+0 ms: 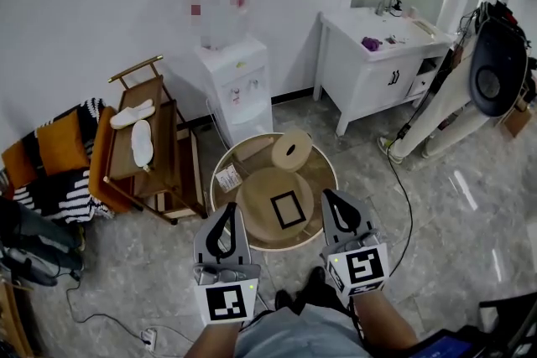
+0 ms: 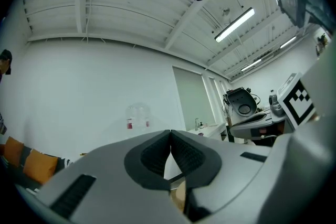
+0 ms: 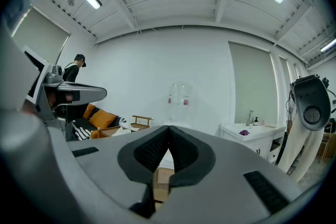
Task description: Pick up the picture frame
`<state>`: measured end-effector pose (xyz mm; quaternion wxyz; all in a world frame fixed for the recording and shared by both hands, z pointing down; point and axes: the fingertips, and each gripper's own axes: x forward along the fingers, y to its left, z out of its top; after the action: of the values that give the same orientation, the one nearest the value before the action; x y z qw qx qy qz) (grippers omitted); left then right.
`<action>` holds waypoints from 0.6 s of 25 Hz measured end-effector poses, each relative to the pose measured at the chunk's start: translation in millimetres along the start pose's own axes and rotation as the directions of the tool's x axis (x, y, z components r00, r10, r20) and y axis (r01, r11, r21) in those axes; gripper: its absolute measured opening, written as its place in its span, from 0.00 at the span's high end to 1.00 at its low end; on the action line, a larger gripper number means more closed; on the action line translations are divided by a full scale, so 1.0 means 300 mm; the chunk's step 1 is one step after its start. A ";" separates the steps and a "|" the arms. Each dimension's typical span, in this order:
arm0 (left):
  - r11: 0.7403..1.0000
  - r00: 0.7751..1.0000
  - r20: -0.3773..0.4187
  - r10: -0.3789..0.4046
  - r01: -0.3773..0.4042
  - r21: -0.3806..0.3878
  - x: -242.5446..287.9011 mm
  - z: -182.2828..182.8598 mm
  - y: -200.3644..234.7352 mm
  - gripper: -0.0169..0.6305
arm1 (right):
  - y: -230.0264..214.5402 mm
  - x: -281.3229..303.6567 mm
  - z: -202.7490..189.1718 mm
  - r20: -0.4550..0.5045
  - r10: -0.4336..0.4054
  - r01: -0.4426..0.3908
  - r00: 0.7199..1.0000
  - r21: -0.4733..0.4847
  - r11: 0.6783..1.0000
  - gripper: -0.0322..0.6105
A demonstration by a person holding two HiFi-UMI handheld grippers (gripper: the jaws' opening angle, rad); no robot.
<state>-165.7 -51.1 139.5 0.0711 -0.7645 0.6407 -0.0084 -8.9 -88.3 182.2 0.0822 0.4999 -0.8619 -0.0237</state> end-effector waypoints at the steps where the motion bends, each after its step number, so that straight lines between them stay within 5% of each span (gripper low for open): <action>1: 1.000 1.000 -0.002 0.002 -0.002 -0.002 0.020 -0.005 0.006 0.95 | -0.008 0.017 -0.002 -0.004 0.003 -0.003 1.000 -0.003 1.000 0.93; 15: 0.998 0.989 -0.135 0.056 -0.055 0.009 0.424 -0.206 0.002 0.95 | -0.238 0.392 -0.165 -0.079 0.098 -0.094 0.992 0.056 0.994 0.93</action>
<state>-150.0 -181.8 190.8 0.0298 -0.7439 0.6650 -0.0597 3.3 -223.9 235.9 0.1052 0.4604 -0.8812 0.0233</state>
